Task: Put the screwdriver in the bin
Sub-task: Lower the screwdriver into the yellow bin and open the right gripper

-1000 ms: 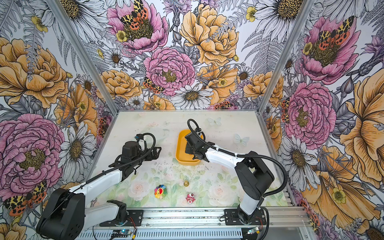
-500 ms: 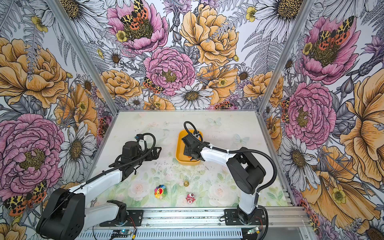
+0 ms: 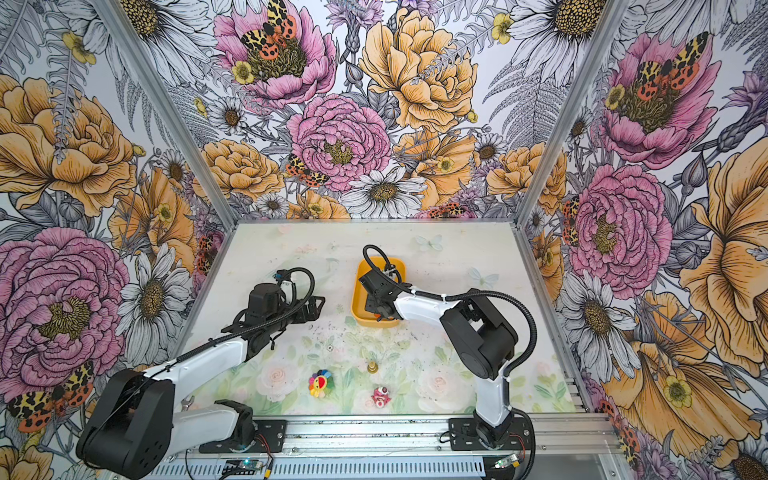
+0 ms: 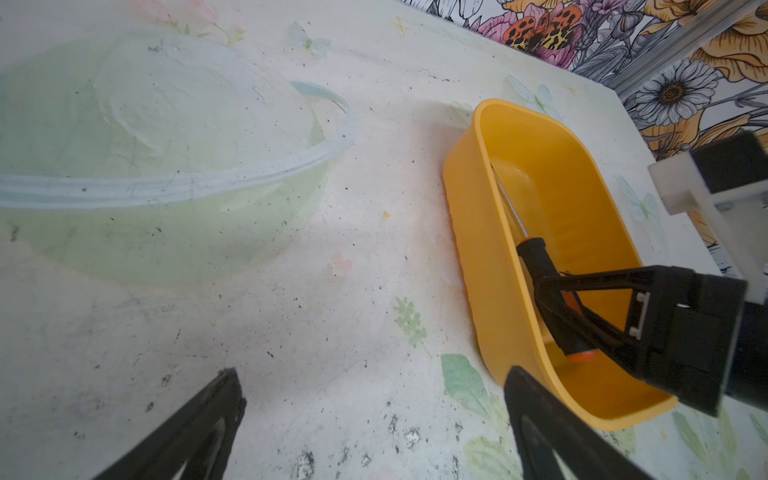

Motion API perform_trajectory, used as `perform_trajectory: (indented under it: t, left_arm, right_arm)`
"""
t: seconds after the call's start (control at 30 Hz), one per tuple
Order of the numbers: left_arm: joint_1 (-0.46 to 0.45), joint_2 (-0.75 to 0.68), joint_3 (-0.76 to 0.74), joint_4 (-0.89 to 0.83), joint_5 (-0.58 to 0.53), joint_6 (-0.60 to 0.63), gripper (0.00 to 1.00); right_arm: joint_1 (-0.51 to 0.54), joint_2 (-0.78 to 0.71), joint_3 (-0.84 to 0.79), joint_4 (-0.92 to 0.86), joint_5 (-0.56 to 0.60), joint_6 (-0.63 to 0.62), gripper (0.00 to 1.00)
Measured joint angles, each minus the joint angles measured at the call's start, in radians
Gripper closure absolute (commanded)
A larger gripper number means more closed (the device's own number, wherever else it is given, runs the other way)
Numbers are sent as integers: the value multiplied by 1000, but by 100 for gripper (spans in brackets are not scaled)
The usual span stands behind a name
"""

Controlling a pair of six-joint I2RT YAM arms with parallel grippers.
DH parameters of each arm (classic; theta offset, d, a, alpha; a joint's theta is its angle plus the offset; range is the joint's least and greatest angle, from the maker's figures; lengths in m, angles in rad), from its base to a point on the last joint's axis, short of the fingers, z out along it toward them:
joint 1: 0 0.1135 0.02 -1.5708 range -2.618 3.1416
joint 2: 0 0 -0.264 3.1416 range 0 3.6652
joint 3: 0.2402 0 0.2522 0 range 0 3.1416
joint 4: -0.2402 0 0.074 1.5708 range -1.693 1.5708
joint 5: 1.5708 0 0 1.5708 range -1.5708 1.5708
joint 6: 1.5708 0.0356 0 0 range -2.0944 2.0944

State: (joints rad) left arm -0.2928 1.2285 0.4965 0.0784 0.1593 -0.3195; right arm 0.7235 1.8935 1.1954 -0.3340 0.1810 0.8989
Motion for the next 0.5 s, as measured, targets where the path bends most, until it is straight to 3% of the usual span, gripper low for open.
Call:
perform_trajectory:
  t: [0.3,0.5]
  left_arm:
    - [0,3,0,0,0,0,1]
    - [-3,6,0,0,0,0,1]
  right_arm:
    - [0,0,1,-7,0,0,72]
    - [0,0,1,-7,3,-1,63]
